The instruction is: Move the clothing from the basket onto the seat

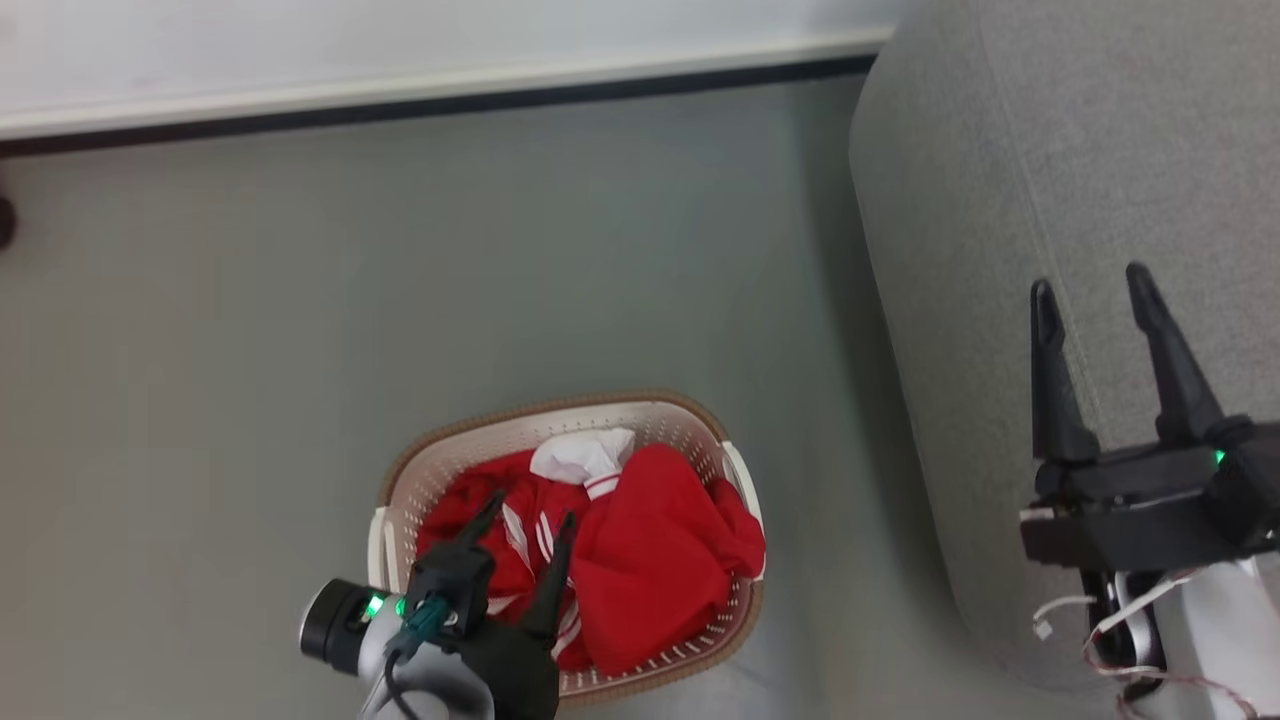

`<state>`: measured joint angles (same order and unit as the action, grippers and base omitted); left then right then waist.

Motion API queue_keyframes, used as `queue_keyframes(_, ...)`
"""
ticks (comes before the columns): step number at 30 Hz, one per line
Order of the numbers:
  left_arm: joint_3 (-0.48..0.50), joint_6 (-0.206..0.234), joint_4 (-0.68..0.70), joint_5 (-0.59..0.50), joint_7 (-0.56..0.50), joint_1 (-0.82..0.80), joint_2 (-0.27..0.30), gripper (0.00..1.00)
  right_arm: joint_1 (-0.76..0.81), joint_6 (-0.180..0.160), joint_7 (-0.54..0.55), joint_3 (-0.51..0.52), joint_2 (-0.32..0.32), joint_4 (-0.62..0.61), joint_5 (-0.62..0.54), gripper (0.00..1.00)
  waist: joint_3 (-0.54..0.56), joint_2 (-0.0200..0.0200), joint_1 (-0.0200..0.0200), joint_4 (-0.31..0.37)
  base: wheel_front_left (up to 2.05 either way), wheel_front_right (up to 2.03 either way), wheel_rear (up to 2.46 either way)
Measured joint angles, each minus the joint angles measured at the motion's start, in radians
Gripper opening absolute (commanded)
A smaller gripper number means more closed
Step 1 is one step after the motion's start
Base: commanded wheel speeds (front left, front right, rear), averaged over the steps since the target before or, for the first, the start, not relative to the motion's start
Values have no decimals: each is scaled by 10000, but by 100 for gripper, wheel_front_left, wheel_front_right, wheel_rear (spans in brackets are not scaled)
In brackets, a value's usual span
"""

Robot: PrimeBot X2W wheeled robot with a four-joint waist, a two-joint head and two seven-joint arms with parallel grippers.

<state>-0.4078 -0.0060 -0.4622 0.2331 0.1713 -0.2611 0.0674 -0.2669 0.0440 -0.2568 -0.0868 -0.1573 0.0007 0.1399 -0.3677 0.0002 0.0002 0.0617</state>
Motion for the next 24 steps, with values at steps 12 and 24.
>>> queue_keyframes(12, -543, -40, -1348, -150, -357, -1636, -136, 100, -1645, 61, 0, 8, -56, -309, -19, 100, -1597, 1, 0, 413, 0, 0, 0)
queue_keyframes(24, -1342, -132, -2209, -577, -560, -3220, -199, 100, -2967, 54, 0, 280, -102, -663, -12, 100, -3201, 1, -1, 620, 0, 0, 0)
